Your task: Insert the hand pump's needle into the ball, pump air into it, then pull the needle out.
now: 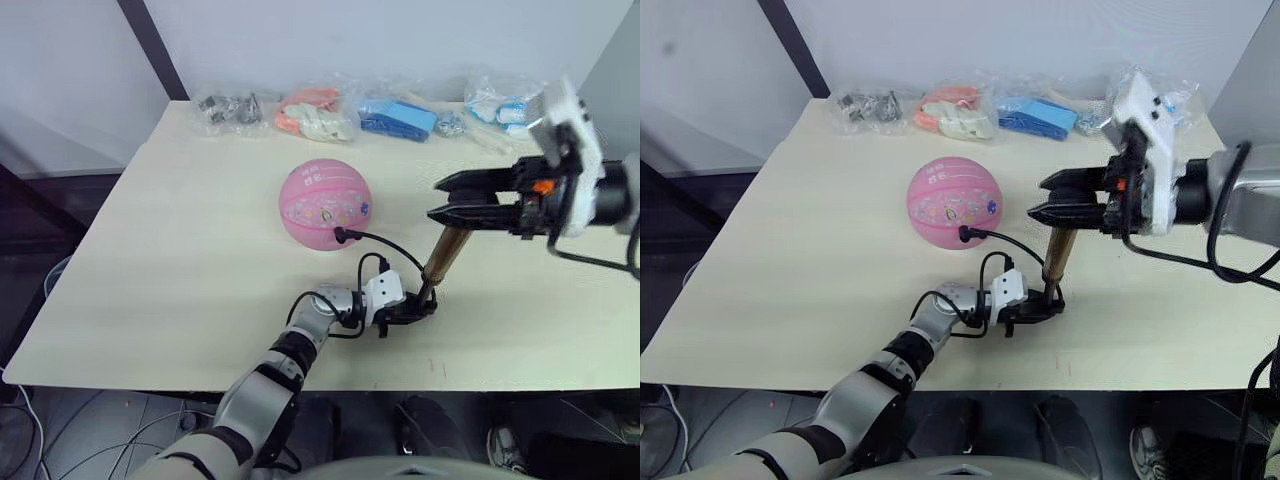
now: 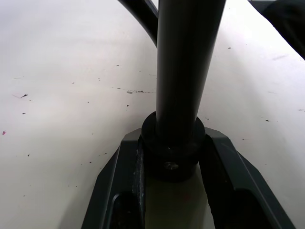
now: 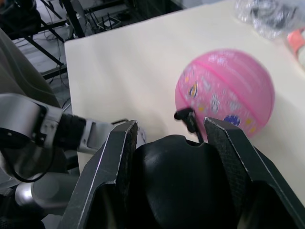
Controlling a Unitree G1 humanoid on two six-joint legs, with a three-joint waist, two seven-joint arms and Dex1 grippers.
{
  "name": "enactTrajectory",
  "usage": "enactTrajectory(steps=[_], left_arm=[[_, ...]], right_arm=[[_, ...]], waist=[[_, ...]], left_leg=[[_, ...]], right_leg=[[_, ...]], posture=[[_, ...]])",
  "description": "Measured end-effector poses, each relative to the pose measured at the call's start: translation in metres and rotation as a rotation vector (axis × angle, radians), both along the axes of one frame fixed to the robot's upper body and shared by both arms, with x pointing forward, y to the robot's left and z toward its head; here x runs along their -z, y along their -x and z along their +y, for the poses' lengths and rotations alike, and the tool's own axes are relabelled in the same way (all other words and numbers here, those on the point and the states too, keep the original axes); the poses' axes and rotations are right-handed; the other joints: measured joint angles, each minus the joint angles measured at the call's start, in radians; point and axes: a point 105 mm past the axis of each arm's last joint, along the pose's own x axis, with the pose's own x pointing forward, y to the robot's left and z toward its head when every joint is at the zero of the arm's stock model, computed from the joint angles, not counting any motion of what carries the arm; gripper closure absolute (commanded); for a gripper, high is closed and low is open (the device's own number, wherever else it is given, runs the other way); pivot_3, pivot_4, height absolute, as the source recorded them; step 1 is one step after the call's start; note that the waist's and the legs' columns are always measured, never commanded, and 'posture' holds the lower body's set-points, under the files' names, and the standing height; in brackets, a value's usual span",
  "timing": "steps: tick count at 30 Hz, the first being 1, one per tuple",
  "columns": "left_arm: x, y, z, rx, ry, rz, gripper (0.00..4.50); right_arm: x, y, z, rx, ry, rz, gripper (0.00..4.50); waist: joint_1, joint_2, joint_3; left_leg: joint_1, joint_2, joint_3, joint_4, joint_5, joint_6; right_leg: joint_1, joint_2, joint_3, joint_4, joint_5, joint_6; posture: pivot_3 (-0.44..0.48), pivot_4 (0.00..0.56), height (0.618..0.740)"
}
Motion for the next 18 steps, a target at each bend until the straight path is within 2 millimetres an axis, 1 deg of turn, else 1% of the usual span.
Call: enactTrajectory(steps=[2,3,4,6,7,8,10,14,18], left_arm=[[0.000,0.000,0.000,0.001,0.000,0.000,3.38],[-0.001,0.000,-0.001,0.001,0.003,-0.004,3.38],[-0.001,-0.001,0.000,0.001,0.001,-0.004,3.38],[-0.003,-0.001,-0.001,0.006,0.003,-0.013,3.38],[-0.003,-0.002,-0.001,0.007,0.003,-0.013,3.38],[-0.005,-0.002,-0.002,0.014,0.005,-0.018,3.38],[-0.005,-0.002,-0.002,0.017,0.005,-0.020,3.38],[-0.005,-0.002,-0.003,0.019,0.001,-0.021,3.38],[-0.004,-0.003,0.000,0.007,-0.003,-0.021,3.38]], right_arm=[[-0.009,-0.001,-0.002,0.004,-0.002,0.008,2.76],[-0.018,-0.001,-0.005,0.013,0.004,0.011,2.76],[-0.019,-0.001,-0.005,0.016,0.006,0.020,2.76],[-0.022,-0.003,-0.004,0.016,0.015,0.044,2.76],[-0.022,-0.003,-0.004,0.016,0.016,0.044,2.76],[-0.024,-0.004,-0.004,0.019,0.015,0.053,2.76],[-0.024,-0.005,-0.005,0.022,0.013,0.058,2.76],[-0.017,-0.004,-0.009,0.018,0.004,0.024,2.76],[0.007,-0.005,-0.011,0.034,-0.007,0.007,2.76]], waist=[[0.000,0.000,0.000],[0.000,0.001,0.001],[0.000,0.000,0.002],[0.000,0.003,0.003],[0.000,0.003,0.003],[0.000,0.003,0.003],[0.002,0.003,0.003],[0.004,0.002,0.003],[-0.002,0.001,0.002]], left_leg=[[0.000,0.000,0.001,0.000,0.000,0.000],[0.000,0.000,0.001,0.000,0.000,0.000],[-0.001,0.001,0.000,0.000,0.000,0.000],[-0.007,0.000,0.002,0.000,0.000,0.000],[-0.008,0.000,0.002,0.000,0.000,0.000],[-0.013,0.000,0.001,0.002,0.000,0.000],[-0.015,0.000,0.001,0.003,0.000,0.000],[-0.014,0.000,0.002,0.004,0.000,0.000],[-0.011,0.000,0.002,0.005,0.000,0.001]], right_leg=[[-0.001,0.000,0.001,0.000,0.000,0.000],[-0.001,0.000,0.001,0.001,0.000,0.000],[-0.001,0.000,0.000,0.001,0.000,0.000],[-0.009,-0.001,0.002,0.003,0.000,0.000],[-0.010,-0.001,0.002,0.003,0.000,0.000],[-0.014,-0.001,0.002,0.004,0.000,0.000],[-0.015,-0.001,0.001,0.003,0.000,0.000],[-0.014,-0.001,0.001,0.002,0.000,0.000],[-0.011,0.000,0.001,0.004,0.000,0.000]], posture=[[0.000,0.150,0.738],[0.000,0.150,0.738],[0.000,0.150,0.738],[0.000,0.150,0.738],[0.000,0.150,0.738],[0.000,0.150,0.738],[0.000,0.150,0.738],[0.000,0.150,0.738],[0.000,0.150,0.738]])
